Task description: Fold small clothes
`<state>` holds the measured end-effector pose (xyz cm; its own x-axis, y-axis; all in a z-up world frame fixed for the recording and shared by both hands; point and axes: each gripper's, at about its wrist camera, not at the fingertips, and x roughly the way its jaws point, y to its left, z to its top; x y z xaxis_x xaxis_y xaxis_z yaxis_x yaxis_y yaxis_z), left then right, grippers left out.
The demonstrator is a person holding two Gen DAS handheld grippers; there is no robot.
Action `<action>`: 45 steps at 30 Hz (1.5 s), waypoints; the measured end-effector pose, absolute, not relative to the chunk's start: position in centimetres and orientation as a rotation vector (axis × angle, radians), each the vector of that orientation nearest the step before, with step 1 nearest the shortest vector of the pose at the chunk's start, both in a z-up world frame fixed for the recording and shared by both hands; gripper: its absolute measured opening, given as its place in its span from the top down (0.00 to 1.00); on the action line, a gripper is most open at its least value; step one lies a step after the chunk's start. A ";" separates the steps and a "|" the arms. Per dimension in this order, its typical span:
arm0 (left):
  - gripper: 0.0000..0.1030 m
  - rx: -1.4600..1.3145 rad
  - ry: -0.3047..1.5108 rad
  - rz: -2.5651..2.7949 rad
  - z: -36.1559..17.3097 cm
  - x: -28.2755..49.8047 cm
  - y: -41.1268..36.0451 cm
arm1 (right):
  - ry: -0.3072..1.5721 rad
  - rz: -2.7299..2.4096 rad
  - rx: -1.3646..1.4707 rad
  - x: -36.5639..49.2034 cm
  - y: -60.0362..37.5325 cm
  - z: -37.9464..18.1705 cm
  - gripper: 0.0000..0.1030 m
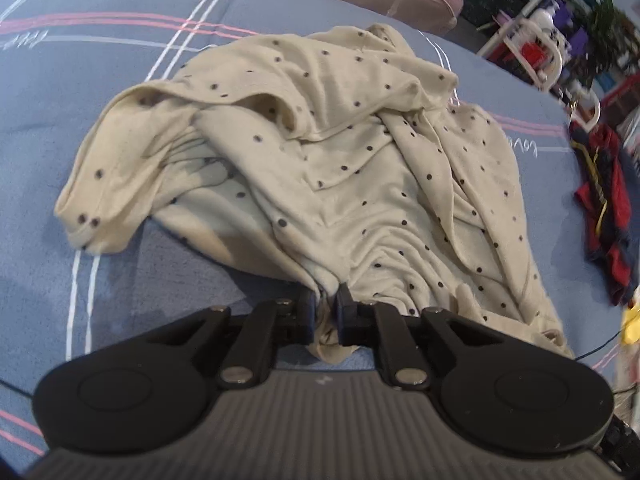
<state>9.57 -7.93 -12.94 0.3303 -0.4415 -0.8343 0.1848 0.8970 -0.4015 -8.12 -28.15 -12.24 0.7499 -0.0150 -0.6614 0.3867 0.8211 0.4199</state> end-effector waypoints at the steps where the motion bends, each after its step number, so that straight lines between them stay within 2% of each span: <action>1: 0.92 -0.305 1.165 -0.424 -12.7 9.7 -6.6 | 0.692 -0.253 0.556 -7.9 -27.9 -12.1 0.00; 4: 0.92 -0.351 1.128 -0.374 -11.6 10.2 -2.0 | 0.687 -0.291 0.495 -7.5 -27.1 -11.7 0.00; 8: 0.92 -0.407 1.018 -0.271 -9.2 10.6 5.9 | 0.713 -0.218 0.600 -6.6 -27.5 -12.2 0.00; 11: 0.92 -0.291 0.916 -0.091 -7.0 10.6 10.9 | 0.719 -0.170 0.544 -6.1 -26.3 -11.9 0.00; 16: 0.90 -0.268 0.941 0.000 -5.8 11.2 15.9 | 0.749 -0.038 0.516 -4.1 -24.8 -12.1 0.00; 18: 0.79 -0.203 0.953 0.057 -5.8 11.1 15.8 | 0.778 0.024 0.504 -2.8 -23.8 -12.4 0.11; 19: 0.69 -0.157 0.951 0.083 -5.8 10.6 15.2 | 0.780 0.049 0.497 -2.2 -23.1 -12.6 0.12; 20: 0.50 -0.126 0.939 0.082 -5.7 9.8 14.5 | 0.785 0.068 0.483 -1.5 -22.5 -12.7 0.12; 22: 0.27 -0.095 0.924 0.007 -5.2 8.2 12.6 | 0.800 0.090 0.442 0.5 -21.4 -13.0 0.15; 27: 0.26 -0.103 0.958 -0.358 -5.5 4.5 5.9 | 0.806 -0.006 0.365 5.9 -20.1 -14.3 0.15; 30: 0.29 0.027 0.980 -0.414 -7.3 3.9 1.9 | 0.831 -0.038 0.410 8.6 -21.1 -15.9 0.16; 33: 0.39 0.111 1.007 -0.454 -9.3 3.7 -0.4 | 0.838 -0.057 0.459 9.6 -22.0 -17.0 0.16; 34: 0.53 0.115 1.021 -0.475 -10.0 3.6 -0.9 | 0.833 -0.053 0.466 9.7 -22.2 -17.1 0.16; 35: 0.86 0.110 1.046 -0.483 -10.7 3.7 -1.2 | 0.825 -0.049 0.469 9.6 -22.2 -17.1 0.16; 36: 0.97 0.099 1.071 -0.489 -11.1 3.7 -1.4 | 0.823 -0.046 0.467 9.7 -22.0 -17.0 0.20; 38: 0.97 0.089 1.068 -0.504 -11.4 3.1 -1.5 | 0.825 -0.012 0.462 10.1 -21.5 -17.1 0.78; 39: 0.97 0.099 1.056 -0.506 -11.2 2.8 -1.5 | 0.841 0.015 0.484 10.2 -21.5 -17.3 0.95; 42: 0.97 0.053 1.068 -0.510 -10.5 2.5 -0.1 | 0.838 -0.022 0.605 9.3 -22.3 -17.6 0.95; 45: 0.97 -0.003 1.089 -0.463 -9.5 2.4 3.4 | 0.793 -0.082 0.553 6.6 -23.2 -15.9 0.96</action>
